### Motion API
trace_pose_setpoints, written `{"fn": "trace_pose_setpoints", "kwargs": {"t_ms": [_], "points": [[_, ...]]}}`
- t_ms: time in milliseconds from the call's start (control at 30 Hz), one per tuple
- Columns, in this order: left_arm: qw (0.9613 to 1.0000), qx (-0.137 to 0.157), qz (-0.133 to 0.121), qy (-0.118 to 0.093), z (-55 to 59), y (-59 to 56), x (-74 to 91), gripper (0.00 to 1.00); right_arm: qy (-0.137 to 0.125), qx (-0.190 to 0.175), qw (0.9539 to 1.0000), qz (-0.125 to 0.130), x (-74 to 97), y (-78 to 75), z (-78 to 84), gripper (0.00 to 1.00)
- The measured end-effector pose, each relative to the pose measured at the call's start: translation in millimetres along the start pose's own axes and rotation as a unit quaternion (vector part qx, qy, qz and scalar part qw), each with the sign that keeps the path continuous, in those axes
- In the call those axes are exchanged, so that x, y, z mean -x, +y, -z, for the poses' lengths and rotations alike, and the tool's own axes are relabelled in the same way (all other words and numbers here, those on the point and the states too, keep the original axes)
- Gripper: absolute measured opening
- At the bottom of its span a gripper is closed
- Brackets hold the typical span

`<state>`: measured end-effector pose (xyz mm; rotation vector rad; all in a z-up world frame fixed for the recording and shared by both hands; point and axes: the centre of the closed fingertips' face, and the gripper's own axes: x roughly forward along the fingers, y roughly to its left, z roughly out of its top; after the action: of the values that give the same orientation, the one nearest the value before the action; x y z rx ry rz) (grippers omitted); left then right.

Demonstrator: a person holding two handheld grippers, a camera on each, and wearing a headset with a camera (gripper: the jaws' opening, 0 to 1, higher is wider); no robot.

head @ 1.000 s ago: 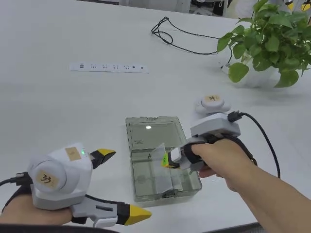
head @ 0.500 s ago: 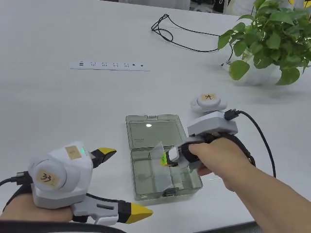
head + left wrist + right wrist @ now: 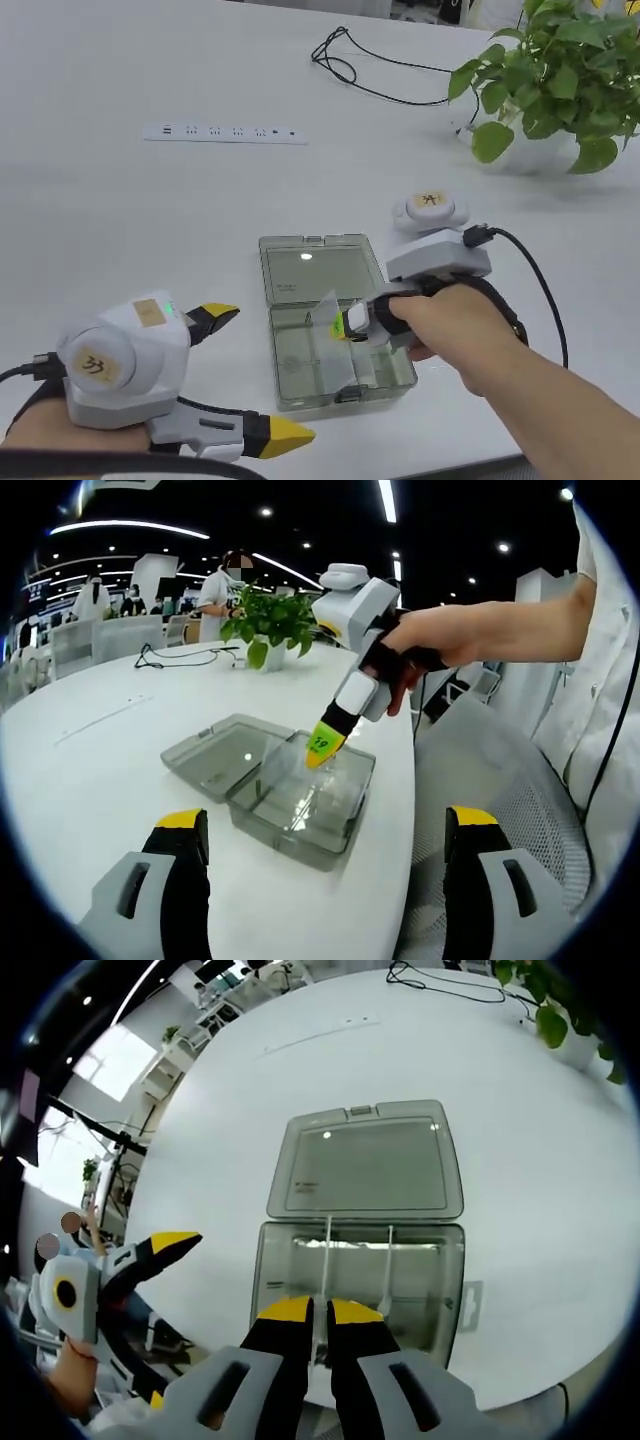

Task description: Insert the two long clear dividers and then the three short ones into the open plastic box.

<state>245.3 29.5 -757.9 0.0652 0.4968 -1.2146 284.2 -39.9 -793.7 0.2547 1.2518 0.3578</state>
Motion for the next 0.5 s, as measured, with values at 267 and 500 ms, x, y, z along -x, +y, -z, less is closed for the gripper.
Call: {"fn": "trace_pose_setpoints", "kwargs": {"t_ms": [267, 500], "points": [[1.0, 0.001, 0.0, 0.001, 0.3, -0.7, -0.1, 1.0, -0.004, 0.007, 1.0, 0.005, -1.9, -0.6, 1.0, 0.07], [1.0, 0.001, -0.001, 0.003, 2.3, -0.5, 0.3, 1.0, -0.001, 0.027, 0.9995, 0.013, -5.0, 0.6, 0.8, 0.07]]}}
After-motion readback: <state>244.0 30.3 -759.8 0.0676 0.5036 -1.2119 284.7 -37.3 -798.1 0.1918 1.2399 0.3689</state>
